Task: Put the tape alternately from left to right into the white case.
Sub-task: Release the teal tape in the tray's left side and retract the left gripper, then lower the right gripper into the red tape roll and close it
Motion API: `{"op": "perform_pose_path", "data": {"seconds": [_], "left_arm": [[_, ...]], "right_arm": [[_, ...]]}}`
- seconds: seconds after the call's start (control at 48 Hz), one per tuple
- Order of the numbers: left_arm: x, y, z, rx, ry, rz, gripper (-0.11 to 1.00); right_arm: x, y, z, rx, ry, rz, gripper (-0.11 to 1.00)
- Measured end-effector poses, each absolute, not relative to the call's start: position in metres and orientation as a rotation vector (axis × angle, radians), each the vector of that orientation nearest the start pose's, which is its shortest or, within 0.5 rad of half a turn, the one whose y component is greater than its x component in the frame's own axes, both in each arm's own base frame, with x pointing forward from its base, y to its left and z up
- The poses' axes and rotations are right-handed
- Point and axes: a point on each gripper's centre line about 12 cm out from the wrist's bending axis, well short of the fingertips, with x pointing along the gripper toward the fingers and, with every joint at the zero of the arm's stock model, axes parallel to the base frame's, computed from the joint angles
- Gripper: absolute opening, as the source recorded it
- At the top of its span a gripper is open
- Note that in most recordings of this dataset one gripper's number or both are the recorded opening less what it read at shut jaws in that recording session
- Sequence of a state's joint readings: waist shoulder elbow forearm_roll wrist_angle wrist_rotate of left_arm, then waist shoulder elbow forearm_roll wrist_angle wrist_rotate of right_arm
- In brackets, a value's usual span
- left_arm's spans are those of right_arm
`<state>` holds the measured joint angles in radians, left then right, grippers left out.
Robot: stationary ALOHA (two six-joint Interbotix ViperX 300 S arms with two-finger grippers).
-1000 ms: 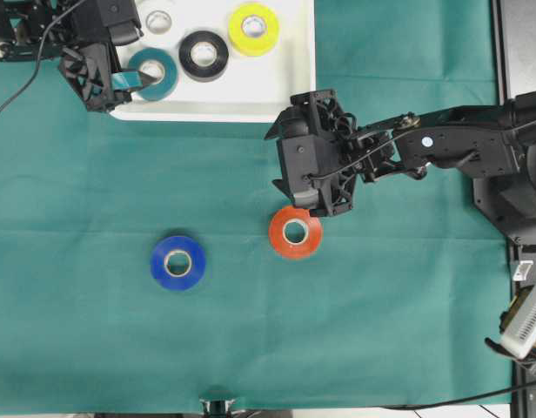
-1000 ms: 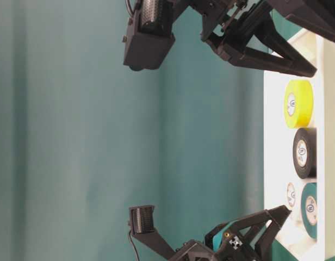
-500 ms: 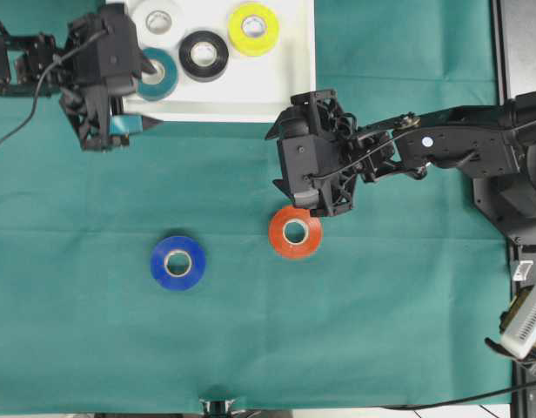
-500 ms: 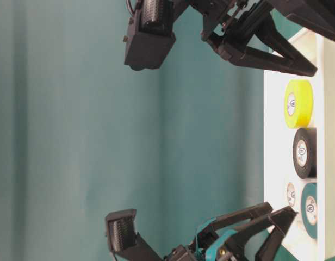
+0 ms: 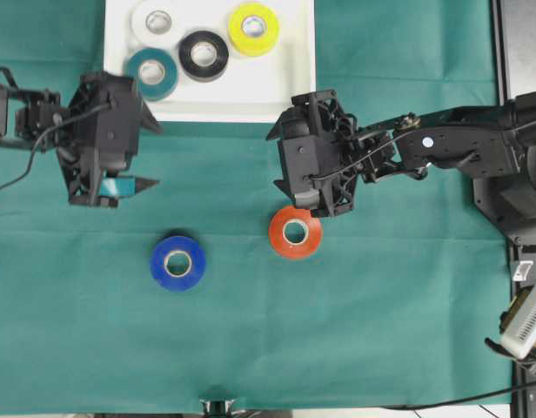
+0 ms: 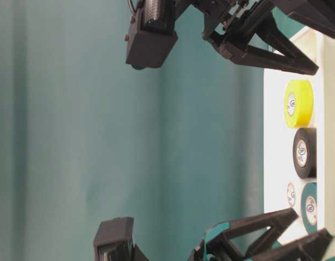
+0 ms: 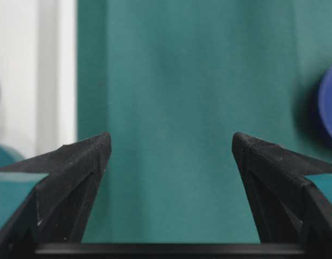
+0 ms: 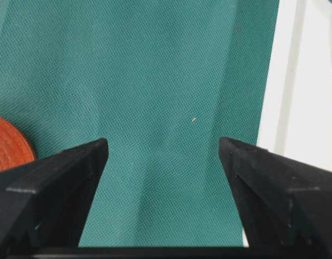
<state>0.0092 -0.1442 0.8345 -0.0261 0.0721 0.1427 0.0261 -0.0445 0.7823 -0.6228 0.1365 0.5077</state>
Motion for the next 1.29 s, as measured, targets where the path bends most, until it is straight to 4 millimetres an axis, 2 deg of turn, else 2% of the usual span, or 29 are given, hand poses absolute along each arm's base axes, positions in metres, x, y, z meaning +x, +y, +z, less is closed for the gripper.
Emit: {"op": "perform_pose_path", "data": {"seconds": [0.146, 0.459, 0.771, 0.938, 1.292], "left_arm": [[0.331, -0.007, 0.158, 0.118, 0.765, -0.067, 1.00], [0.331, -0.009, 0.159, 0.121, 0.763, -0.073, 1.00], [0.331, -0.009, 0.158, 0.121, 0.766, -0.073, 1.00], [0.331, -0.009, 0.159, 0.119, 0.761, -0.072, 1.00], [0.331, -0.010, 0.158, 0.120, 0.763, -0.073, 1.00]], "right_arm": [[0.346, 0.000, 0.139, -0.147, 0.850, -0.004, 0.85], [0.346, 0.001, 0.139, -0.145, 0.851, -0.001, 0.85], [0.338, 0.023, 0.142, -0.147, 0.839, 0.048, 0.85], [0.329, 0.036, 0.137, -0.114, 0.855, 0.064, 0.85], [0.322, 0.047, 0.132, -0.091, 0.874, 0.079, 0.85]]}}
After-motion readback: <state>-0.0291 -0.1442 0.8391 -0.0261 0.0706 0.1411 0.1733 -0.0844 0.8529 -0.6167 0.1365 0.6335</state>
